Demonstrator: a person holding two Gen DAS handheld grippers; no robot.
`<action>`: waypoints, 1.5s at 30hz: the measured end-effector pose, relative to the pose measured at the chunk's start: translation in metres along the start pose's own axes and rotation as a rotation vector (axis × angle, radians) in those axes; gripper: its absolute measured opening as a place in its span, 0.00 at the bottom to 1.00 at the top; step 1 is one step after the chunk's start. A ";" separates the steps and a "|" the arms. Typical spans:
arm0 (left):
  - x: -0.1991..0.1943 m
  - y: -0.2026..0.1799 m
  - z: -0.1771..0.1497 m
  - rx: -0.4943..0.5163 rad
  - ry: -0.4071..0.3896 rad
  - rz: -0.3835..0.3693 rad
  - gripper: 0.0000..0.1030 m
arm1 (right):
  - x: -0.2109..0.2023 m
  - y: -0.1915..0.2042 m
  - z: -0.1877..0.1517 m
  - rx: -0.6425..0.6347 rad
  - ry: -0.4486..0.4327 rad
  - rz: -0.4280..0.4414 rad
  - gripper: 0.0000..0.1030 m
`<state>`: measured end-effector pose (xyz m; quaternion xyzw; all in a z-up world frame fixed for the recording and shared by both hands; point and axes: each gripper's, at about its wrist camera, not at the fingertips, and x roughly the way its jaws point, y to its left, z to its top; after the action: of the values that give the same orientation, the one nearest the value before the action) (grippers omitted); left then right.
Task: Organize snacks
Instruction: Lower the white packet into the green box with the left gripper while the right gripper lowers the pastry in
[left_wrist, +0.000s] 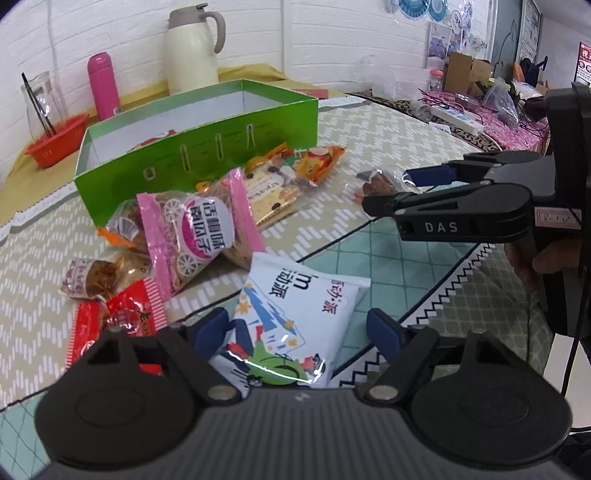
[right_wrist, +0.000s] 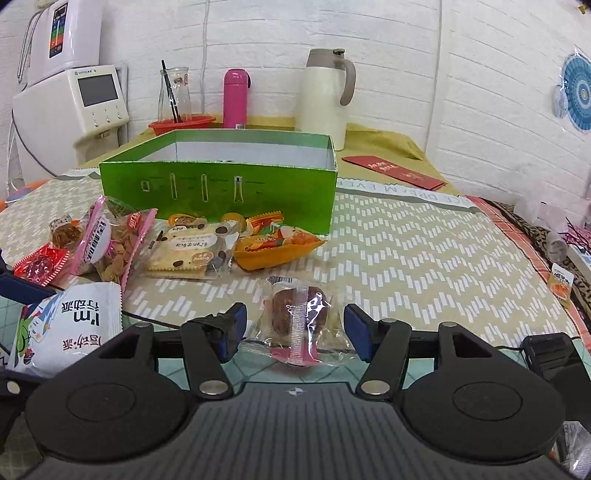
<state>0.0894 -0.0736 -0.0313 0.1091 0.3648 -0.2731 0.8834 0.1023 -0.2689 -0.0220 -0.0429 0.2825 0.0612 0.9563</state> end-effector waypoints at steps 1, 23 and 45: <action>0.001 0.002 0.001 -0.013 0.001 -0.002 0.71 | 0.001 -0.001 0.000 0.005 0.002 0.001 0.93; -0.060 0.043 0.087 -0.173 -0.273 -0.014 0.59 | -0.032 -0.009 0.084 0.017 -0.224 0.135 0.65; 0.119 0.134 0.213 -0.382 -0.149 0.047 0.59 | 0.131 -0.009 0.138 -0.107 0.001 0.115 0.66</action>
<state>0.3591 -0.0940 0.0359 -0.0724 0.3408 -0.1857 0.9187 0.2867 -0.2493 0.0228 -0.0777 0.2813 0.1313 0.9474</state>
